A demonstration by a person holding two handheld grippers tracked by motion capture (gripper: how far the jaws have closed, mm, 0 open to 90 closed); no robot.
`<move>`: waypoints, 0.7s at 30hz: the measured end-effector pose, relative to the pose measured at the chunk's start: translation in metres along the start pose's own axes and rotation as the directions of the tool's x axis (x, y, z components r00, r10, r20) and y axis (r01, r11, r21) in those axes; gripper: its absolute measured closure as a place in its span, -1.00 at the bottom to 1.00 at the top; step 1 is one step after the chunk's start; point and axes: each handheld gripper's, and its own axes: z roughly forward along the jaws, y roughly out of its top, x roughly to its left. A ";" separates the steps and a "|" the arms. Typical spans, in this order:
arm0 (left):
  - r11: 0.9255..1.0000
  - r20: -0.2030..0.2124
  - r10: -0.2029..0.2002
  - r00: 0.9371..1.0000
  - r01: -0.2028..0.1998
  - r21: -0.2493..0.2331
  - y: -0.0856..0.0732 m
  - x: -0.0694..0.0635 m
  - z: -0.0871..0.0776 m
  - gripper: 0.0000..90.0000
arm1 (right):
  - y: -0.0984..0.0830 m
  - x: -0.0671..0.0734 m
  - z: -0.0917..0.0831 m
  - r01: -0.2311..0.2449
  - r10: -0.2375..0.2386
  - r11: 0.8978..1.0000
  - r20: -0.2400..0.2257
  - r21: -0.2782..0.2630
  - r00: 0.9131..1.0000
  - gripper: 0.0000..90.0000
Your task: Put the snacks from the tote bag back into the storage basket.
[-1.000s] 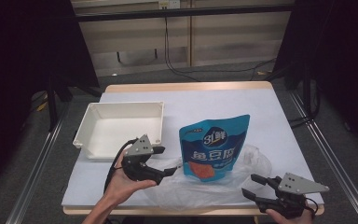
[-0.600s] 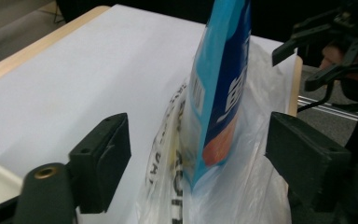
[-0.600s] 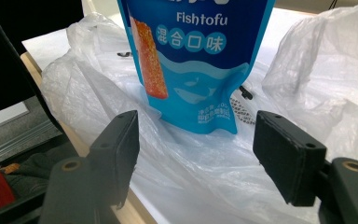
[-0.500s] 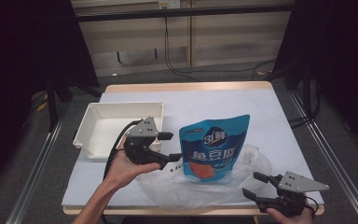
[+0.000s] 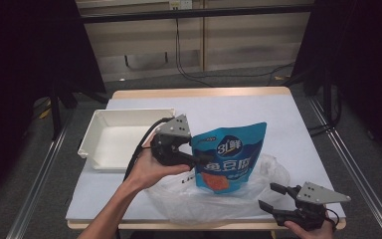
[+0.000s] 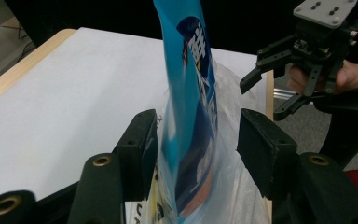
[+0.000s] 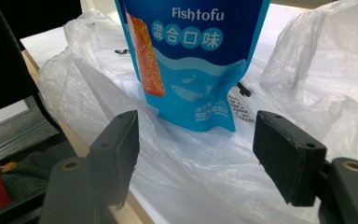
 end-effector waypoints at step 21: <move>0.996 0.073 0.003 0.997 -0.009 0.088 0.016 0.013 0.026 0.91 | 0.001 -0.001 0.005 0.007 -0.007 1.000 -0.010 0.018 1.000 -0.29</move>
